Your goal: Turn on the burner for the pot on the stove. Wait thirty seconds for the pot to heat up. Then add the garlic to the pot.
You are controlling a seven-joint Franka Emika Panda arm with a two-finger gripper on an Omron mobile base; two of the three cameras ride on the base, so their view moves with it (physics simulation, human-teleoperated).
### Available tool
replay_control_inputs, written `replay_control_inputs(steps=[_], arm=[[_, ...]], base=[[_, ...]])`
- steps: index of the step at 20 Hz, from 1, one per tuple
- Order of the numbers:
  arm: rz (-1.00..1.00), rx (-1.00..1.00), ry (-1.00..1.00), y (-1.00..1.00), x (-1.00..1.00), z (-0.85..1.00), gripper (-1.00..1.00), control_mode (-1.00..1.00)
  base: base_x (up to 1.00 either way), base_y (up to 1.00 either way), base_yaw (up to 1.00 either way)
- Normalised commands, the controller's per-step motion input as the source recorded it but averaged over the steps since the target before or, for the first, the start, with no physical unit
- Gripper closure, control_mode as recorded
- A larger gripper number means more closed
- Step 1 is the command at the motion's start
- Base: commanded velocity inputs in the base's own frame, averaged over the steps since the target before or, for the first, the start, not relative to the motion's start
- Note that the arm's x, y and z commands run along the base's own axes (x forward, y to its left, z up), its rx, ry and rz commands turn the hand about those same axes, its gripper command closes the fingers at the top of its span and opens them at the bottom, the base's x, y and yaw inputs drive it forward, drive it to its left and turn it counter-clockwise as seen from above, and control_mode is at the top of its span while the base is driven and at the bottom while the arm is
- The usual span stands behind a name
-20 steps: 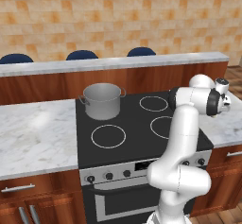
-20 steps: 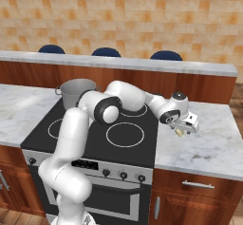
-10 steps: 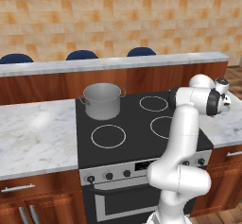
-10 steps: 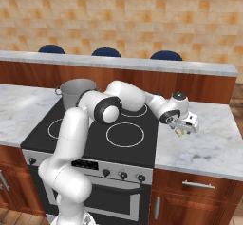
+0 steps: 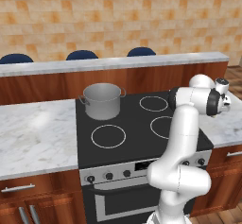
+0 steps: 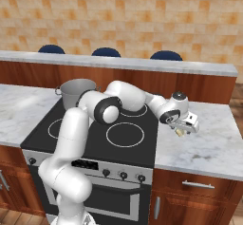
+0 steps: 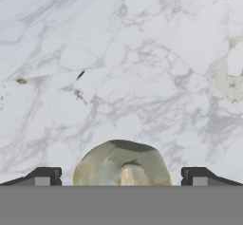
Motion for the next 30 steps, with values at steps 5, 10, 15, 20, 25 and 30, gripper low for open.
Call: replay_control_inputs(steps=[5, 10, 15, 20, 25, 30], arm=[[0.00, 0.00, 0.00, 0.00, 0.00, 0.00, -1.00, -1.00], [0.00, 0.00, 0.00, 0.00, 0.00, 0.00, -1.00, -1.00], [0.00, 0.00, 0.00, 0.00, 0.00, 0.00, -1.00, -1.00], [0.00, 0.00, 0.00, 0.00, 0.00, 0.00, -1.00, -1.00], [0.00, 0.00, 0.00, 0.00, 0.00, 0.00, 1.00, -1.00], [0.00, 0.00, -0.01, 0.01, -0.19, 0.00, 1.00, -1.00]], base=[[0.00, 0.00, 0.00], [0.00, 0.00, 0.00], [0.00, 0.00, 0.00], [0.00, 0.00, 0.00], [0.00, 0.00, 0.00], [0.00, 0.00, 0.00]])
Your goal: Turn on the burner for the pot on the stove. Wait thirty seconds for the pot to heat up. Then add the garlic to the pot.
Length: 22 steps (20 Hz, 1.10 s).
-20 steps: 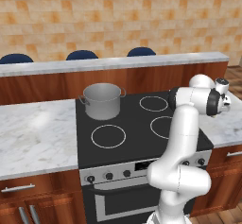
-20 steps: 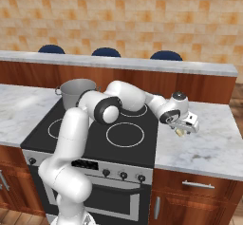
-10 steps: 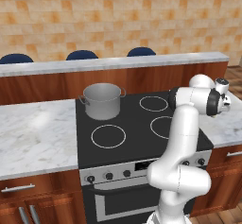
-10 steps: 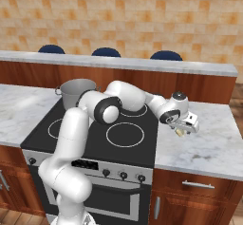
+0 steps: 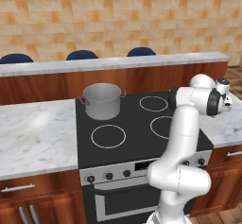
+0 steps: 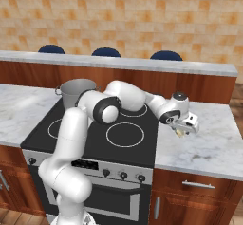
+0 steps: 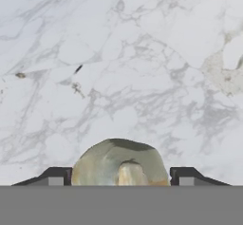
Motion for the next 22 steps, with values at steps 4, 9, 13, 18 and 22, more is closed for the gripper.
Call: replay_control_inputs(steps=[4, 9, 13, 18, 22], arm=[[0.00, 0.00, -0.23, 0.20, -0.54, 0.42, 1.00, -1.00], [0.01, 0.00, -0.37, 0.48, -0.44, 1.00, 1.00, -1.00], [0.06, -0.01, -0.29, 0.89, -0.30, 0.92, 1.00, -1.00], [0.11, -0.05, -0.18, 1.00, -0.02, 0.88, 1.00, -1.00], [0.12, -0.07, -0.13, 1.00, 0.00, 0.85, 1.00, -1.00]], base=[[0.00, 0.00, 0.00], [0.00, 0.00, 0.00], [0.00, 0.00, 0.00], [0.00, 0.00, 0.00], [0.00, 0.00, 0.00]])
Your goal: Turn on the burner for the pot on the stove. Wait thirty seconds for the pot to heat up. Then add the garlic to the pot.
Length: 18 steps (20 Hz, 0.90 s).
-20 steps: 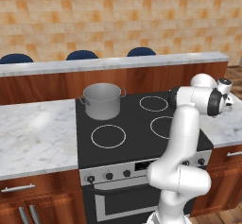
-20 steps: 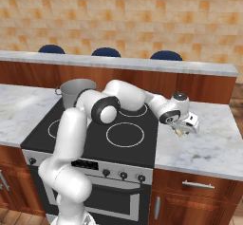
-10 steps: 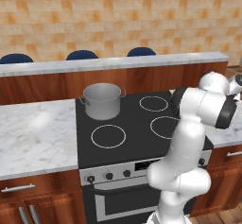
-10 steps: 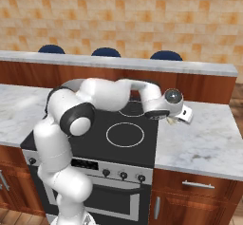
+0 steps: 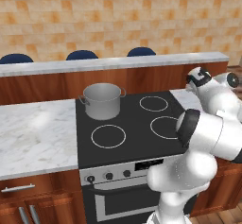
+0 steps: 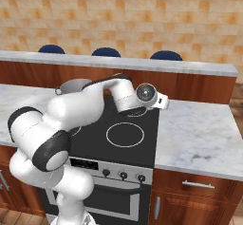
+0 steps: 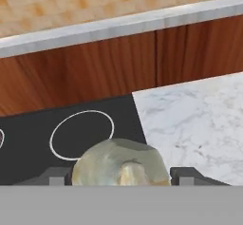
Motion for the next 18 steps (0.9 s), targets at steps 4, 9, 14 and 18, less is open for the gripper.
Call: replay_control_inputs(steps=[4, 9, 14, 18], arm=[[0.12, -0.08, -0.08, 1.00, 0.00, 0.80, 1.00, -1.00], [0.12, -0.11, 0.00, 1.00, 0.00, 0.70, 1.00, -1.00], [0.13, -0.11, 0.00, 1.00, 0.01, 0.50, 1.00, -1.00], [0.16, -0.02, 0.00, 1.00, 0.11, 0.25, 1.00, -1.00]], base=[[0.00, 0.00, 0.00], [0.00, 0.00, 0.00], [0.00, 0.00, 0.00], [0.00, 0.00, 0.00]])
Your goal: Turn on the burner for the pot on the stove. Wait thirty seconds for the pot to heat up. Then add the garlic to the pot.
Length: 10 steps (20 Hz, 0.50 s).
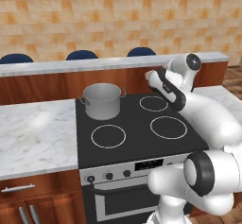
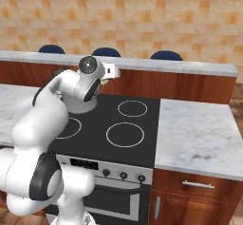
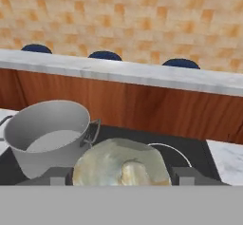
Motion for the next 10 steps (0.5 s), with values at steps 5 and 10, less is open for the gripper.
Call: replay_control_inputs(steps=[5, 10], arm=[[0.19, 0.00, 0.00, 1.00, 0.15, 0.03, 1.00, -1.00], [0.18, 0.00, 0.00, 1.00, 0.29, -0.02, 1.00, -1.00]], base=[[0.00, 0.00, 0.00], [0.00, 0.00, 0.00]])
